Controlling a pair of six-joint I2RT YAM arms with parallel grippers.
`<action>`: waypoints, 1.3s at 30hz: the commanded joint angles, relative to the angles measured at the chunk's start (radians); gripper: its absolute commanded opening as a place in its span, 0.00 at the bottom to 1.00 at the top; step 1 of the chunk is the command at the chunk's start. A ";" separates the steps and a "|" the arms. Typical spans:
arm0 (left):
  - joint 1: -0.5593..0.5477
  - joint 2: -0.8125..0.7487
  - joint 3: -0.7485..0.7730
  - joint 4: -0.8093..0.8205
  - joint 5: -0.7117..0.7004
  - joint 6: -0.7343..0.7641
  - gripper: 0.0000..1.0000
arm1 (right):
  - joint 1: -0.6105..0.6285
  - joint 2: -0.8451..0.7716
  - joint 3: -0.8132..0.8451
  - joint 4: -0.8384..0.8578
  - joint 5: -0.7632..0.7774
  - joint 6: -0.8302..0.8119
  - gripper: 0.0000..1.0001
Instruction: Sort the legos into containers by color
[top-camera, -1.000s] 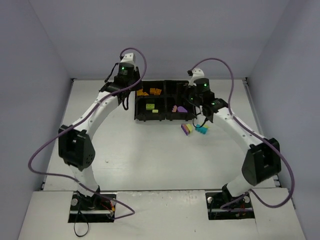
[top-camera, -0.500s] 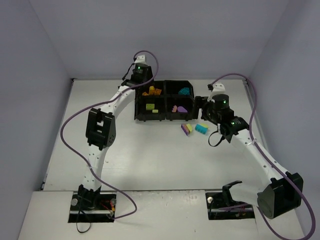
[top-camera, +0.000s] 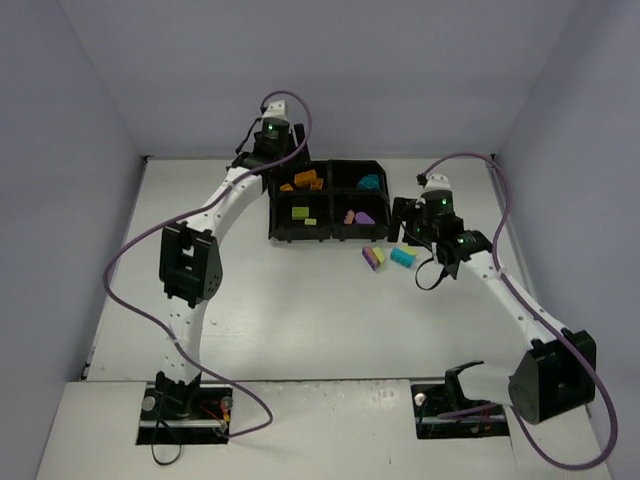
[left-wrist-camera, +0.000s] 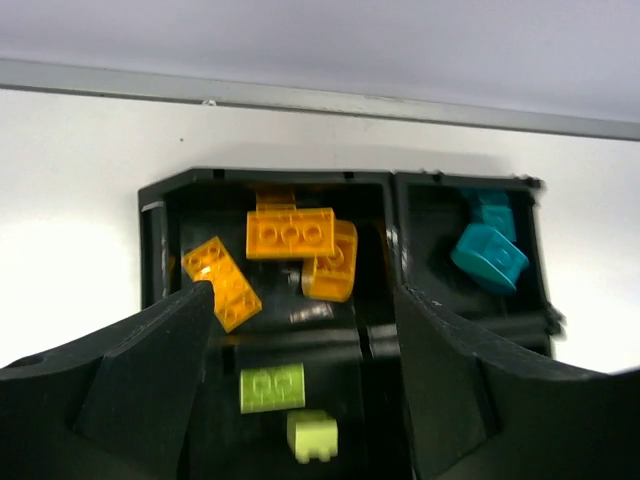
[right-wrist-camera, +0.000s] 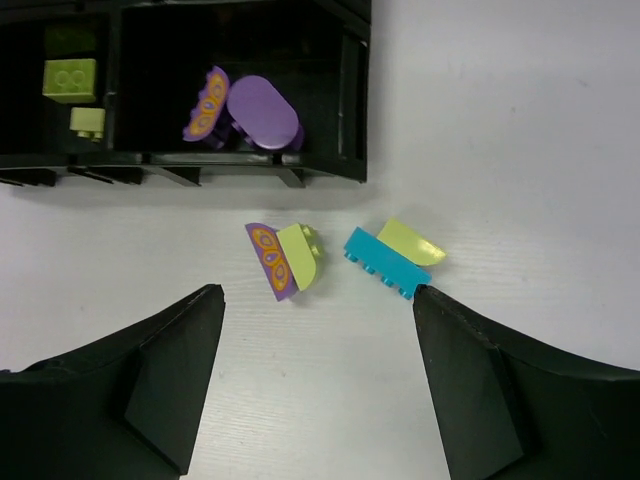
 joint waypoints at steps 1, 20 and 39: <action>0.000 -0.232 -0.042 -0.013 0.040 0.012 0.67 | -0.047 0.059 0.008 -0.008 0.001 0.079 0.72; -0.020 -0.849 -0.717 -0.217 0.100 0.001 0.67 | -0.040 0.402 0.066 -0.067 0.200 0.540 0.87; -0.018 -0.977 -0.807 -0.280 0.082 0.019 0.67 | -0.029 0.546 0.126 -0.056 0.254 0.548 0.79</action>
